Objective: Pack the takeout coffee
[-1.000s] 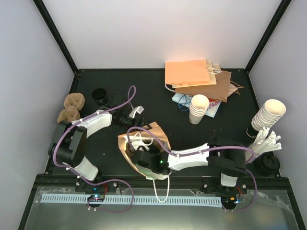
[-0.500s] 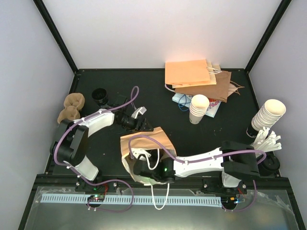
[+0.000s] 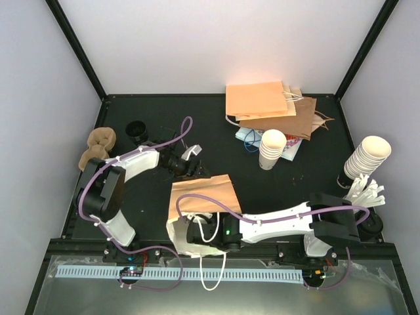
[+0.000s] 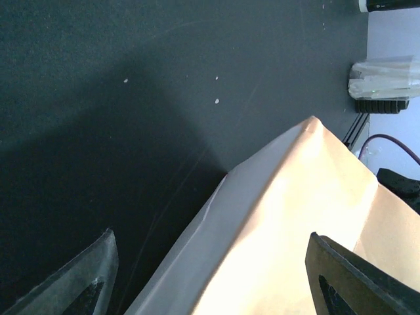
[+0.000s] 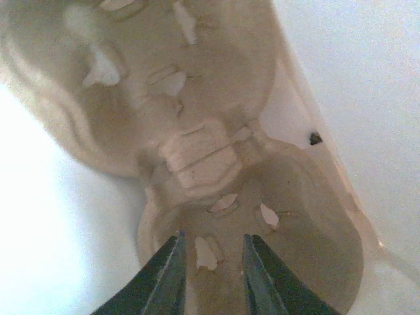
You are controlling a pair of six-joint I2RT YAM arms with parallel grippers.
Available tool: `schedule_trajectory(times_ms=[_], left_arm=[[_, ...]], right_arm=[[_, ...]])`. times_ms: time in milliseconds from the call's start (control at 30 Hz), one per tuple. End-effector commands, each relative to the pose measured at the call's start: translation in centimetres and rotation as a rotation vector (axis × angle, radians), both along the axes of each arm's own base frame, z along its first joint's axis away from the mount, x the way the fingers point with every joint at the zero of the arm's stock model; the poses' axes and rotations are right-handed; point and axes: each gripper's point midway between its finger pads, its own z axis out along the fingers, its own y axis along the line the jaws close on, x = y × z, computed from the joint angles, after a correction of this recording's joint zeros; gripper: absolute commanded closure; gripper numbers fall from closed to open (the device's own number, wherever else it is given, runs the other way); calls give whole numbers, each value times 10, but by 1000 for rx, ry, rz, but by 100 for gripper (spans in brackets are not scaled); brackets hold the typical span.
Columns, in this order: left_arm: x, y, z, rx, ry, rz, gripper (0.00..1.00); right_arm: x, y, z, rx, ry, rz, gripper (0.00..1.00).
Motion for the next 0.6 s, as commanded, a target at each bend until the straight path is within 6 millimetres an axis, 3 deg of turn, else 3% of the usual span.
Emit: schedule_trajectory(times_ms=[0, 100, 400, 567], left_arm=[[13, -7, 6, -4, -53, -24, 19], [16, -10, 5, -11, -54, -29, 19], [12, -18, -5, -7, -19, -65, 19], [4, -22, -9, 0, 0, -80, 19]], right_arm=[[-7, -6, -9, -158, 15, 93, 83], [-10, -4, -19, -199, 20, 139, 98], [2, 8, -26, -280, -57, 183, 99], [19, 13, -28, -289, -72, 193, 99]])
